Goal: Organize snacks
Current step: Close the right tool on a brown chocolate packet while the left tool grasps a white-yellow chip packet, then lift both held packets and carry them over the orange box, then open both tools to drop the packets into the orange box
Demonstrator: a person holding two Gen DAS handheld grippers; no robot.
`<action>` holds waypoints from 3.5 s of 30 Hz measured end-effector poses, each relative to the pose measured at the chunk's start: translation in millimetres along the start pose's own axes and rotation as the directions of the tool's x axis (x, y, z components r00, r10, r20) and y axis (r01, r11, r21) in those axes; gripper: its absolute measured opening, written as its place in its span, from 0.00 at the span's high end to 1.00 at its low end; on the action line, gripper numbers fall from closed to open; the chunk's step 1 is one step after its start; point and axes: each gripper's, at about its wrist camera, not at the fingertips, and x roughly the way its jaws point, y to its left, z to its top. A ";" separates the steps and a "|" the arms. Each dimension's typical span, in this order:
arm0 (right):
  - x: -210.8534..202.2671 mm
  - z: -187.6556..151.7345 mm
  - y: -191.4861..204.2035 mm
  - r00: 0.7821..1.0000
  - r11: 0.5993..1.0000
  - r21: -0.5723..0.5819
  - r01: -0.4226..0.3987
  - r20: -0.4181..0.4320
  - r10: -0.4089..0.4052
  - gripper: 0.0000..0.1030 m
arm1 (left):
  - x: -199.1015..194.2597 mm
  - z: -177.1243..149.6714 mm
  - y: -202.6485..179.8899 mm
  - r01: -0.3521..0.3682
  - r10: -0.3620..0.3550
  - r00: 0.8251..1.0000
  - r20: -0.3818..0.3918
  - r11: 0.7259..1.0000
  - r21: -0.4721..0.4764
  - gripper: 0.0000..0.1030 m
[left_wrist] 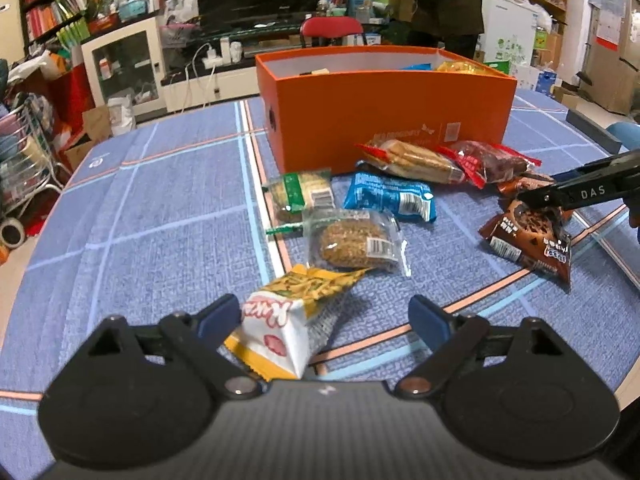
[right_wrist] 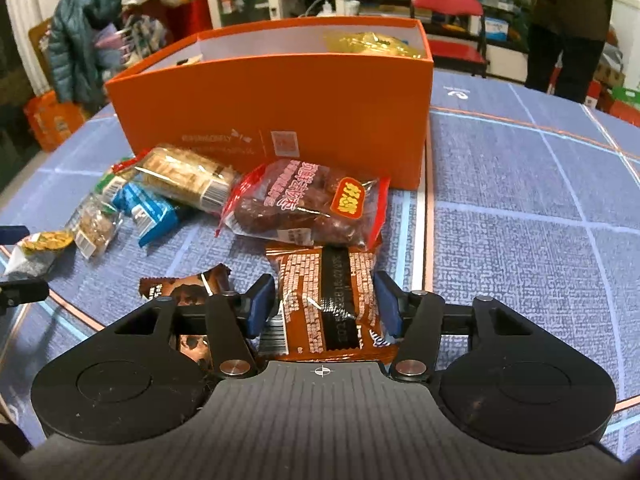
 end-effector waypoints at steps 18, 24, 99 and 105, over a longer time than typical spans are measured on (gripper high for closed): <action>2.4 0.9 3.6 1.000 1.000 -0.015 -0.018 -0.008 0.018 0.48 | 4.3 -1.9 -1.1 0.076 -0.073 0.996 -0.058 0.995 0.061 0.20; 2.5 0.4 5.1 1.000 1.000 -0.020 -0.011 -0.003 0.011 0.46 | -4.1 0.9 -4.3 0.056 -0.056 0.998 -0.032 0.998 -0.001 0.16; -9.9 195.9 6.5 0.981 1.000 -0.003 0.005 0.193 -0.004 0.65 | 57.1 222.2 -8.2 -0.115 0.146 0.965 0.217 0.982 -0.149 0.53; -70.9 149.6 -3.8 0.940 1.000 -0.011 -0.026 0.340 0.028 0.37 | -9.8 175.1 -5.2 -0.110 0.155 0.933 0.324 0.982 -0.152 0.32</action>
